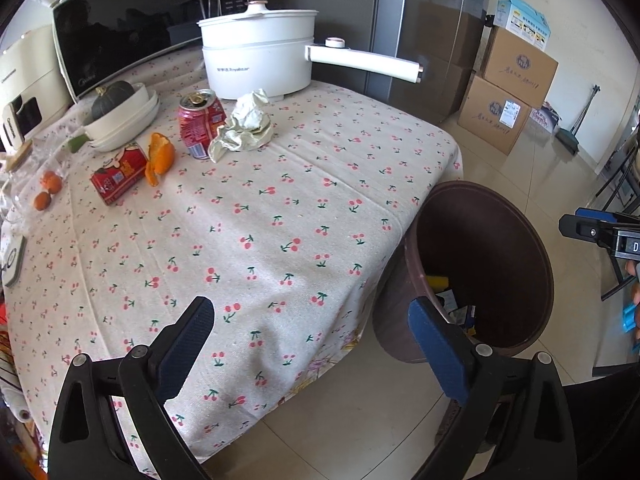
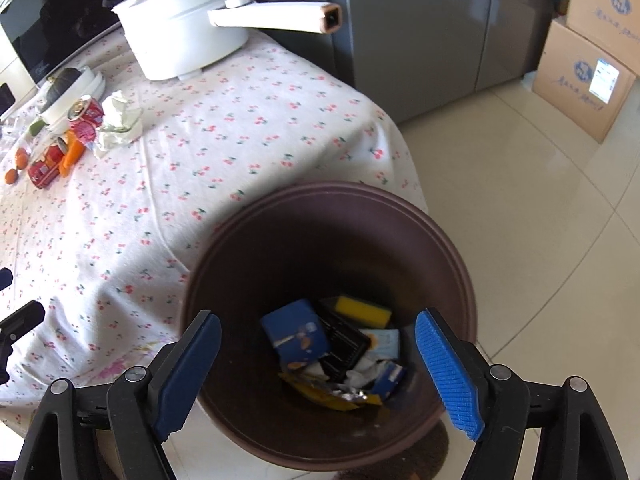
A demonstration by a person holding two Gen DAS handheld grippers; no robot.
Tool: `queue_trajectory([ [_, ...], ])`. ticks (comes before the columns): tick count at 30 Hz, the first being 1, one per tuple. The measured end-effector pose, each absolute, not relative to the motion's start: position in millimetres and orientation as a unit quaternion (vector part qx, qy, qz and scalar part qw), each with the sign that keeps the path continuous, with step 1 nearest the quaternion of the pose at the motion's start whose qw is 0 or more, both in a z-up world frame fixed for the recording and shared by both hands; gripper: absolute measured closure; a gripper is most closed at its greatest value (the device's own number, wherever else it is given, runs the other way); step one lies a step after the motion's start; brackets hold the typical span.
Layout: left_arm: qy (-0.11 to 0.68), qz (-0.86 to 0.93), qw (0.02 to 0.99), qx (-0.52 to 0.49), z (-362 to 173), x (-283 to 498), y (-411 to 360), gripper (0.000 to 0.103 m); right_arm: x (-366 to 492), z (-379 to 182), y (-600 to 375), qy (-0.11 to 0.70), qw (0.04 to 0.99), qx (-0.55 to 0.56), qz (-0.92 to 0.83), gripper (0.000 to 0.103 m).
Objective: Collect trash
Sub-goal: 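Move both grippers back over the table toward the remaining trash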
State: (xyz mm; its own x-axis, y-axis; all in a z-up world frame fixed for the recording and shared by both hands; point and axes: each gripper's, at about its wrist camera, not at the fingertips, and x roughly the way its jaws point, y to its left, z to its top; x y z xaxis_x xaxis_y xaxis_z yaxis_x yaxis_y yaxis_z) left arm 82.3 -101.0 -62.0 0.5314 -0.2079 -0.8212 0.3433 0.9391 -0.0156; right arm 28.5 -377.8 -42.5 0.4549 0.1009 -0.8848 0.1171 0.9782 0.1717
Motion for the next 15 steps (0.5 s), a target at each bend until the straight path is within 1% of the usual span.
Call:
queue_trajectory([
  [5,0.458,-0.136,0.876,0.066,-57.1,81.0,-78.1,0.001,36.9,-35.9,-358.9,0.513,0.852,0.103,-0.001,0.013],
  [10,0.46,-0.11,0.879,0.06,-54.3,79.4,-54.0,0.0,45.6,-28.3,-336.8,0.507,0.857,0.094,0.01,0.005],
  [15,0.464,-0.086,0.881,0.045,-50.9,78.4,-26.7,0.0,53.0,-18.0,-313.1,0.495,0.865,0.081,0.027,0.004],
])
